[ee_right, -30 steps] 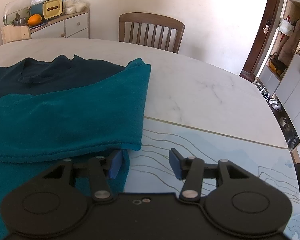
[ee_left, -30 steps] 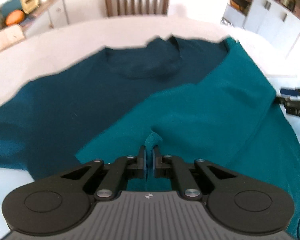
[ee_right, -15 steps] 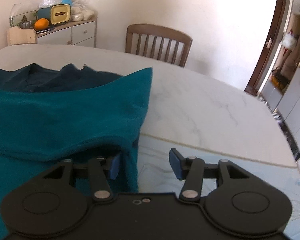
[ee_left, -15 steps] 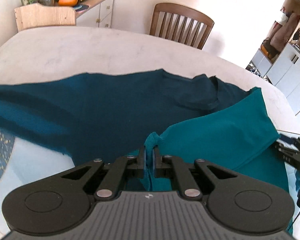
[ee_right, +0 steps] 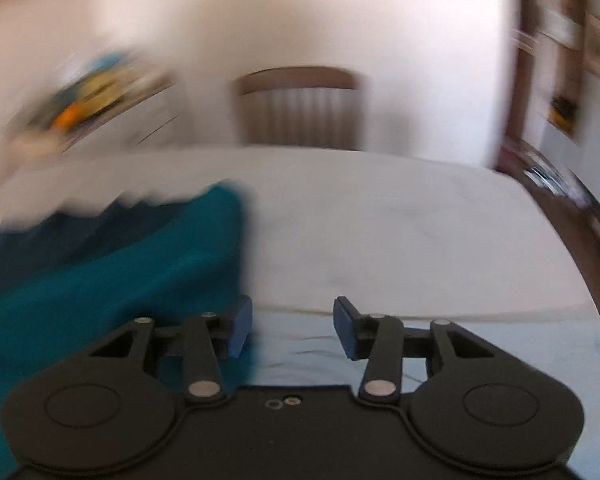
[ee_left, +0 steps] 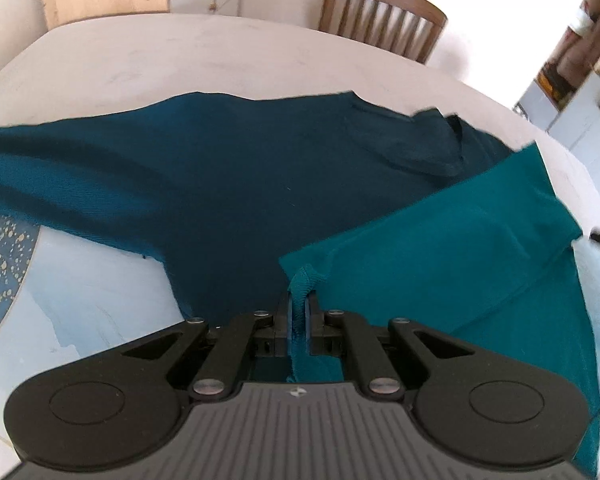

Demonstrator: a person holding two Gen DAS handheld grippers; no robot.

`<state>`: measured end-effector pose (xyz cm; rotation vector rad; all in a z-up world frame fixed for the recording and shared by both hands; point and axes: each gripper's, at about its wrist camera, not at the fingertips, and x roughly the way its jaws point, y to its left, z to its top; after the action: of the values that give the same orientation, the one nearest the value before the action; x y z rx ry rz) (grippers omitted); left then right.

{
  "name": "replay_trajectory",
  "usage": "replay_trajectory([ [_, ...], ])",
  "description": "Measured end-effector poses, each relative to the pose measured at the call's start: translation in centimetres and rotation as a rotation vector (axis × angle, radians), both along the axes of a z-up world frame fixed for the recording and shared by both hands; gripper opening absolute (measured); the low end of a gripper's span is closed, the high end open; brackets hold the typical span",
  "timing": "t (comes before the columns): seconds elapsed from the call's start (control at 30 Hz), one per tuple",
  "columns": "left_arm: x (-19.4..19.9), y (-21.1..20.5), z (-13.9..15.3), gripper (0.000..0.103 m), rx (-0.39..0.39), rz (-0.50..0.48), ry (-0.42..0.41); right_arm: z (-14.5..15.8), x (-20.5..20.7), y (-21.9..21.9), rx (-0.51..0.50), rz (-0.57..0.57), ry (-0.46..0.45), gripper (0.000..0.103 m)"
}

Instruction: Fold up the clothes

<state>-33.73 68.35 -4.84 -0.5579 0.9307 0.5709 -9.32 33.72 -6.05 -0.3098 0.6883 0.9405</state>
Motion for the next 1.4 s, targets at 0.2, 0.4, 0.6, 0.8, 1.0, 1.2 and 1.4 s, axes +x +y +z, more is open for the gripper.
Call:
replay_trajectory([
  [0.2,0.0,-0.4,-0.6,0.004,-0.014,-0.025,0.019,-1.8,-3.3,4.1,-0.125,0.179,-0.158,0.103],
  [0.4,-0.5,-0.5,-0.8,0.004,-0.042,-0.027,0.017,-1.5,-3.6,5.2,-0.134,0.124,-0.245,0.103],
  [0.6,-1.7,-1.0,-0.2,0.004,-0.123,-0.034,-0.013,-0.9,-0.1,2.8,-0.105,0.065,-0.126,0.103],
  [0.8,-3.0,-2.6,-1.3,0.004,-0.191,-0.042,0.029,0.4,-0.1,1.2,-0.142,0.209,-0.081,0.103],
  [1.0,-3.8,-4.2,-1.0,0.004,-0.221,-0.053,0.042,3.6,1.7,0.2,-0.046,0.195,-0.01,0.103],
  [1.2,-5.9,-5.8,-1.0,0.004,-0.221,-0.035,0.07,2.4,1.8,3.1,-0.084,0.207,0.024,0.103],
  [1.4,-6.1,-5.8,-1.6,0.005,-0.213,-0.015,0.073,0.1,0.3,3.8,-0.206,0.289,-0.011,0.103],
])
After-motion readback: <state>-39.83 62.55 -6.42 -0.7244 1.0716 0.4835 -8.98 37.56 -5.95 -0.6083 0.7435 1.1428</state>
